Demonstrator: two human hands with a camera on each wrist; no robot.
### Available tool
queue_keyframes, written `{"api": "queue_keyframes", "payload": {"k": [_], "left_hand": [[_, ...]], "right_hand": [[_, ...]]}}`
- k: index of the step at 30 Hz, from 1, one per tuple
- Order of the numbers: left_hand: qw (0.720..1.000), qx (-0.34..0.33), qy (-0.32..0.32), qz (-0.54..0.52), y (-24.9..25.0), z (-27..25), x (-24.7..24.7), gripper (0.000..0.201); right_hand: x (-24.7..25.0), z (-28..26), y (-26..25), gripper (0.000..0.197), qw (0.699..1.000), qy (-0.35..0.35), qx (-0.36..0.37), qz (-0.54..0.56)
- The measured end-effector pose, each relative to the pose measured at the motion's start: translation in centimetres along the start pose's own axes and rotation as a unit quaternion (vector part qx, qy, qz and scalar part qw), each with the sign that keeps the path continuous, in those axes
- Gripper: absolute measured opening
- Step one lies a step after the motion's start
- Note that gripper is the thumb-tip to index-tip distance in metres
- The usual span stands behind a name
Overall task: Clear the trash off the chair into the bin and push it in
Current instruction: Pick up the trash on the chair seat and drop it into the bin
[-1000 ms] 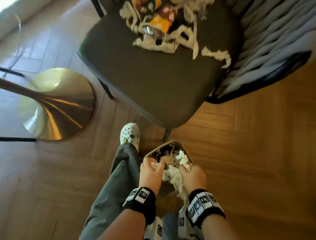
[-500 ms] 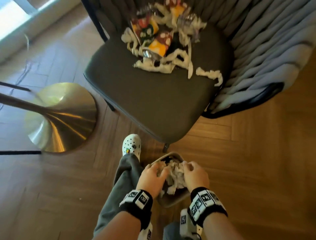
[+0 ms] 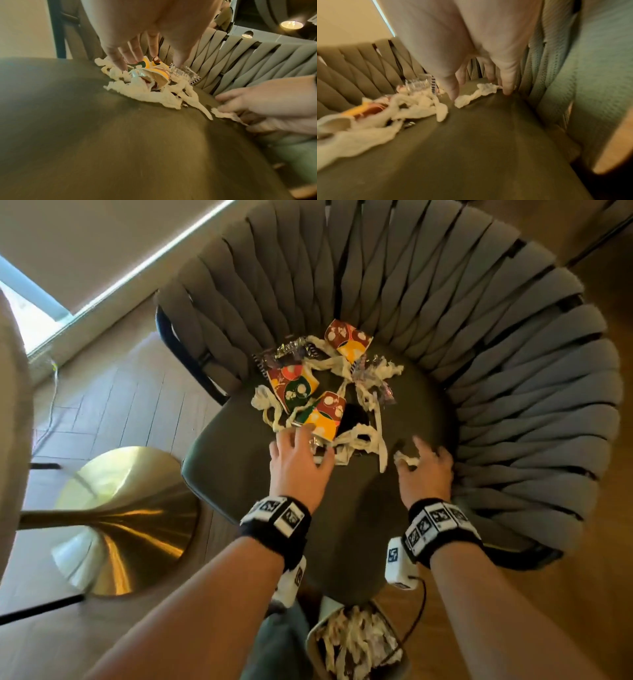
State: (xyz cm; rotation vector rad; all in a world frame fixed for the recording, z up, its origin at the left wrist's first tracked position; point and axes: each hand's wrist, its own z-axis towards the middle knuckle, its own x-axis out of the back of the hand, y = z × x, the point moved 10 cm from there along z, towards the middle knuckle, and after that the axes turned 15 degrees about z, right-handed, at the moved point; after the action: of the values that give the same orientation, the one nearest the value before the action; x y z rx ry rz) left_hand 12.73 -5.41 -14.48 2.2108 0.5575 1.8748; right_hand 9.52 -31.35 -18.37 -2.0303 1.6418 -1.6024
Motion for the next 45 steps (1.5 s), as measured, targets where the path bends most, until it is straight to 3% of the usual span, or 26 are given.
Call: {"api": "queue_keyframes", "payload": {"k": [4,8,11,15,20,23,25,27,33,38,42,45], "left_hand": [[0.995,0.044,-0.054,0.07,0.3,5.9,-1.6,0.091],[0.986,0.068,-0.117,0.097,-0.2,7.7,-3.7,0.106],[0.989,0.087,-0.118,0.027,-0.9,8.0,-4.0,0.101],[0.986,0.1,-0.1,-0.085,-2.3,7.6,-3.3,0.092],[0.968,0.125,-0.102,-0.194,-4.0,5.5,-1.4,0.071],[0.961,0.136,-0.097,-0.222,-4.4,4.0,-0.2,0.068],[0.959,0.14,-0.095,-0.228,-4.5,2.8,0.3,0.062],[0.957,0.147,-0.092,-0.232,-4.5,1.4,0.8,0.061],[0.95,0.167,-0.073,-0.255,-3.8,-4.1,2.8,0.064],[0.933,0.169,-0.101,-0.302,-2.9,-12.3,2.3,0.058],[0.92,0.179,-0.142,-0.318,-2.8,-21.0,-0.8,0.052],[0.914,0.199,-0.183,-0.301,-3.3,-27.8,-5.1,0.049]], "right_hand": [[-0.5,2.3,-0.1,0.029,0.995,0.003,0.016,-0.103],[0.5,2.4,0.3,0.017,0.999,0.031,-0.019,0.025],[-1.2,2.9,-2.1,0.02,0.997,0.001,-0.025,0.08],[-5.8,3.0,-5.1,0.052,0.997,-0.071,-0.006,0.002],[-7.1,2.0,-5.9,0.039,0.998,-0.056,0.025,-0.024],[-6.2,0.9,-4.6,0.022,0.997,-0.047,-0.025,0.06],[-5.2,0.2,-3.7,0.027,0.989,-0.035,-0.044,0.134],[-3.9,-0.6,-3.5,0.036,0.986,-0.028,-0.034,0.163],[1.5,-5.0,-3.8,0.025,0.977,0.009,0.044,0.208],[5.0,-11.8,-1.6,0.027,0.966,-0.033,0.051,0.252],[5.8,-17.9,3.4,0.033,0.972,-0.112,0.077,0.19],[4.4,-21.0,10.5,0.033,0.976,-0.158,0.046,0.145]]}}
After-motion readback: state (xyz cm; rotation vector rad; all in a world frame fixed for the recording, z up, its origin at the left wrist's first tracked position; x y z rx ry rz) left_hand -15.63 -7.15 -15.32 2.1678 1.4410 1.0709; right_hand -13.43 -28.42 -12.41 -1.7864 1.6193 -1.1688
